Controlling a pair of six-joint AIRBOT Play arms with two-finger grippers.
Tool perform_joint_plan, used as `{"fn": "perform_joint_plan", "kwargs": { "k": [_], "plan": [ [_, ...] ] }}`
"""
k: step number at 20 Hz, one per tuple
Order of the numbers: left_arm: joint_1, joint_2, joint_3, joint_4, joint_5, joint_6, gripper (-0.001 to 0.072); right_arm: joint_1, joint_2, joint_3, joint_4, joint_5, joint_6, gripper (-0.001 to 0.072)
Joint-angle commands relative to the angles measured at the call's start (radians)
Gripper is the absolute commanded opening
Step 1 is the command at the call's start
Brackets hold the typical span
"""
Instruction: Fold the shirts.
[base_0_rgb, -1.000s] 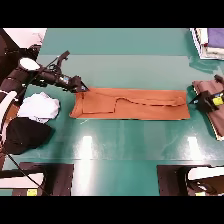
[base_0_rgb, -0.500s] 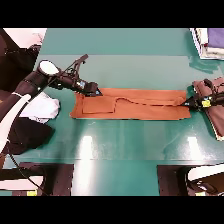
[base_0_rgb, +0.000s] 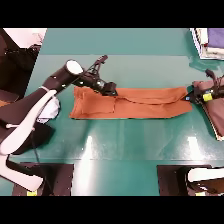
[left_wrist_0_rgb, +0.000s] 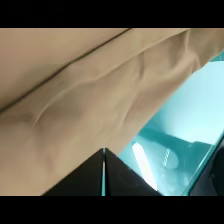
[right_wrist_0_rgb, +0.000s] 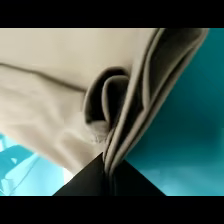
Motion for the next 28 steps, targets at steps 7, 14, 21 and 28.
{"fn": "perform_joint_plan", "kwargs": {
  "k": [7, 14, 21, 28],
  "plan": [
    [-0.121, -0.307, 0.270, 0.011, -0.011, -0.068, 0.0027, 0.313, 0.164, 0.352, 0.004, 0.083, 0.187, 0.0015],
    [-0.121, -0.315, 0.270, 0.149, -0.009, -0.119, 0.0026, 0.505, 0.163, 0.478, 0.003, 0.057, 0.217, 0.0015],
    [-0.112, -0.293, 0.312, 0.152, -0.048, -0.114, 0.0026, 0.601, 0.163, 0.479, 0.004, -0.011, 0.216, 0.0015],
    [0.024, -0.104, 0.318, 0.286, -0.136, -0.108, 0.0026, 0.684, 0.163, 0.479, 0.005, -0.086, 0.216, 0.0015]
  ]
}}
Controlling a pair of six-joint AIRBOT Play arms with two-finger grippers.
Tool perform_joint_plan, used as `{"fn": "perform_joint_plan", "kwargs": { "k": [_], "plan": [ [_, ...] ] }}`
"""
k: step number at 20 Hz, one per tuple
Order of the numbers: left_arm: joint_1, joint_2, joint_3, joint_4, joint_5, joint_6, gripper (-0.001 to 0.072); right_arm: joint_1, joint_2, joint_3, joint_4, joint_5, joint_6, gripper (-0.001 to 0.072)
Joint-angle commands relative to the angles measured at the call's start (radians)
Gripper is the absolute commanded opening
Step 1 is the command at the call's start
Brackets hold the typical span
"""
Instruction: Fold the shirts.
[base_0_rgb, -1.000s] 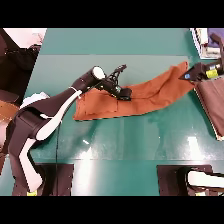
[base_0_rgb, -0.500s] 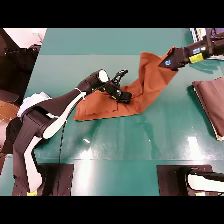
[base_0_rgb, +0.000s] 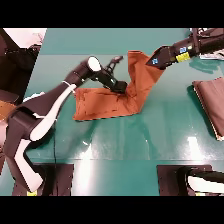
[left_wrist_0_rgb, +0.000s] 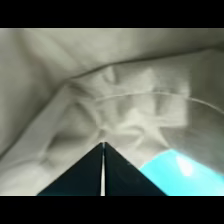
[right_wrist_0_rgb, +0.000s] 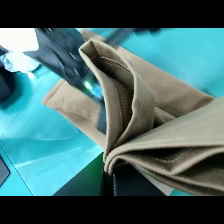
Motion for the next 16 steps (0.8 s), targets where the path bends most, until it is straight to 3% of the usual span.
{"fn": "perform_joint_plan", "kwargs": {
  "k": [1, 10, 11, 13, 14, 16],
  "plan": [
    [0.097, 0.110, 0.003, 0.111, -0.071, 0.002, 0.0026, 0.065, 0.000, 0.001, 0.002, -0.074, 0.000, 0.0015],
    [0.453, 0.402, 0.003, 0.199, -0.215, 0.029, 0.0027, 0.459, -0.252, 0.002, 0.002, -0.448, -0.038, 0.0022],
    [0.478, 0.421, 0.003, 0.199, -0.224, 0.029, 0.0027, 0.506, -0.290, 0.002, 0.003, -0.513, -0.050, 0.0078],
    [0.510, 0.439, 0.003, 0.199, -0.241, 0.029, 0.0027, 0.580, -0.347, 0.002, 0.002, -0.605, -0.060, 0.0477],
    [0.514, 0.443, 0.002, 0.202, -0.251, 0.030, 0.0028, 0.600, -0.359, 0.002, -0.001, -0.615, -0.061, 0.0515],
    [0.513, 0.444, 0.002, 0.206, -0.263, 0.049, 0.0027, 0.600, -0.349, 0.008, -0.034, -0.563, -0.069, 0.0509]
  ]
}}
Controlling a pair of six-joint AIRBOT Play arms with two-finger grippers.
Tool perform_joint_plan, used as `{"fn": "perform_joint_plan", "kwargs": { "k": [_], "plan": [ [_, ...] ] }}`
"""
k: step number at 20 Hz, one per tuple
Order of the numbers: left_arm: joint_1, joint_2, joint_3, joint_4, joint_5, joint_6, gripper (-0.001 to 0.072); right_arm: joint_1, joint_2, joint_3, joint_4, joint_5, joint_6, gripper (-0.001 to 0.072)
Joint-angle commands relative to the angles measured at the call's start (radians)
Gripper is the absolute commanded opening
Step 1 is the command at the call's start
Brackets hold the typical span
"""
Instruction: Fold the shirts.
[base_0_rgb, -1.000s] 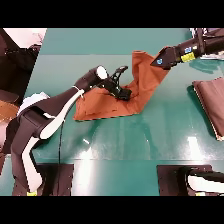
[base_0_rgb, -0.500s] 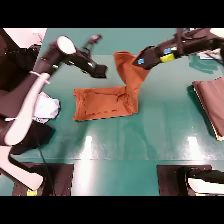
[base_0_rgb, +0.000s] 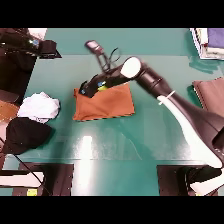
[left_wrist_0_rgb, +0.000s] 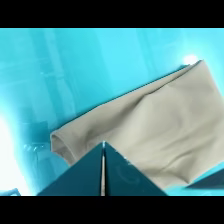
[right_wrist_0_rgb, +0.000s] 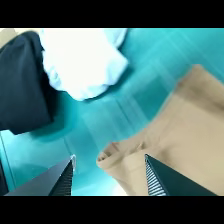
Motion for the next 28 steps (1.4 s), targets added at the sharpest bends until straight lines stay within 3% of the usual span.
{"fn": "perform_joint_plan", "kwargs": {
  "k": [1, 5, 10, 12, 14, 21, 24, 25, 27, 28],
  "plan": [
    [0.025, 0.020, 0.000, 0.008, -0.032, 0.021, 0.0028, 0.032, -0.010, 0.010, -0.089, 0.021, -0.016, 0.0507],
    [0.025, 0.019, -0.005, -0.005, -0.061, 0.024, 0.0028, -0.122, 0.136, -0.111, -0.302, 0.252, 0.020, 0.0448],
    [0.025, 0.019, -0.006, -0.007, -0.061, 0.024, 0.0027, -0.425, 0.286, -0.428, -0.303, 0.275, 0.055, 0.0449],
    [0.025, 0.018, -0.006, -0.010, -0.054, 0.024, 0.0027, -0.530, 0.269, -0.493, -0.199, 0.285, 0.049, 0.0480],
    [0.025, 0.018, -0.006, -0.012, -0.042, 0.024, 0.0028, -0.588, 0.209, -0.528, -0.069, 0.285, 0.014, 0.0656],
    [0.025, 0.018, -0.006, -0.019, -0.039, 0.044, 0.0028, -0.502, -0.092, -0.348, 0.219, 0.311, -0.028, 0.0653],
    [0.025, 0.018, -0.006, -0.019, -0.045, 0.050, 0.0028, -0.433, -0.185, -0.260, 0.268, 0.324, -0.027, 0.0650],
    [0.025, 0.018, -0.006, -0.019, -0.047, 0.050, 0.0028, -0.417, -0.205, -0.243, 0.266, 0.336, -0.027, 0.0636],
    [0.025, 0.018, -0.006, -0.020, -0.047, 0.050, 0.0027, -0.397, -0.234, -0.224, 0.264, 0.362, -0.028, 0.0503],
    [0.025, 0.018, -0.006, -0.024, -0.047, 0.050, 0.0028, -0.397, -0.238, -0.223, 0.265, 0.367, -0.028, 0.0379]
  ]
}}
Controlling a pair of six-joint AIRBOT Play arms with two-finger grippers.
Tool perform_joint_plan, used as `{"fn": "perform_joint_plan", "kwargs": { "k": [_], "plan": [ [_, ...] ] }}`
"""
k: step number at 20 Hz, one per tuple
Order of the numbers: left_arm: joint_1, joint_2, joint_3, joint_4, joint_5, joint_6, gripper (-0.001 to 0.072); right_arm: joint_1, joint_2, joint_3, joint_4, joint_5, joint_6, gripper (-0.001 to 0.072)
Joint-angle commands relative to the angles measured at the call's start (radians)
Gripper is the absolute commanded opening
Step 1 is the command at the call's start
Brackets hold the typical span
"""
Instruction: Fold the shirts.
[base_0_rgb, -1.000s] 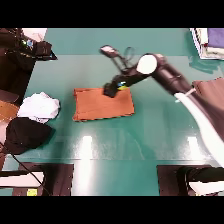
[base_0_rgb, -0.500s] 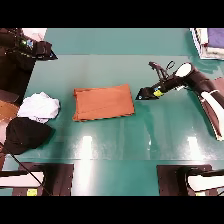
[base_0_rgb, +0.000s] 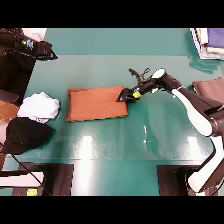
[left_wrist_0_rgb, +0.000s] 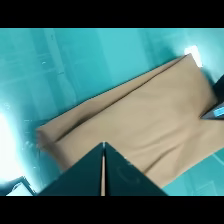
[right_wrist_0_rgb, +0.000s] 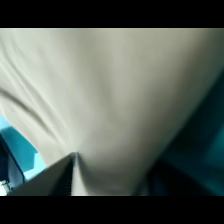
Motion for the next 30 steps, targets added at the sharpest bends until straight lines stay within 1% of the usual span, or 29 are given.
{"fn": "perform_joint_plan", "kwargs": {
  "k": [1, 2, 5, 8, 11, 13, 16, 19, 22, 24, 28, 30],
  "plan": [
    [0.000, 0.000, 0.000, -0.010, -0.003, 0.003, 0.0028, 0.025, -0.046, 0.036, 0.027, 0.031, -0.003, 0.0153],
    [0.000, 0.000, 0.000, -0.021, -0.003, 0.003, 0.0028, 0.016, -0.042, 0.036, 0.027, 0.031, -0.003, 0.0019],
    [-0.025, 0.000, -0.001, -0.032, -0.001, 0.002, 0.0028, -0.026, -0.003, 0.037, 0.024, 0.038, 0.002, 0.0015],
    [-0.093, 0.000, -0.001, -0.032, 0.013, 0.003, 0.0027, -0.128, 0.102, 0.037, 0.015, 0.040, 0.021, 0.0015],
    [-0.176, 0.000, -0.001, -0.032, 0.068, 0.003, 0.0027, -0.288, 0.221, 0.037, 0.015, 0.026, 0.032, 0.0015],
    [-0.229, 0.000, -0.001, -0.032, 0.111, 0.003, 0.0028, -0.407, 0.281, 0.037, 0.016, -0.006, 0.033, 0.0015],
    [-0.292, 0.000, -0.001, -0.032, 0.164, 0.003, 0.0028, -0.576, 0.328, 0.037, 0.016, -0.058, 0.032, 0.0015],
    [-0.334, 0.000, -0.001, -0.032, 0.203, 0.002, 0.0028, -0.712, 0.310, 0.079, 0.016, -0.063, 0.031, 0.0015],
    [-0.348, 0.000, -0.001, -0.031, 0.198, -0.001, 0.0027, -0.803, 0.267, 0.166, 0.015, -0.085, 0.031, 0.0015],
    [-0.348, 0.000, -0.001, -0.031, 0.198, -0.002, 0.0028, -0.846, 0.230, 0.247, 0.013, -0.085, 0.031, 0.0014],
    [-0.348, 0.000, -0.001, -0.031, 0.198, -0.002, 0.0028, -0.903, 0.182, 0.414, -0.076, -0.081, 0.032, 0.0015],
    [-0.348, 0.000, -0.002, -0.031, 0.198, -0.002, 0.0028, -0.931, 0.179, 0.490, -0.088, -0.077, 0.033, 0.0015]
  ]
}}
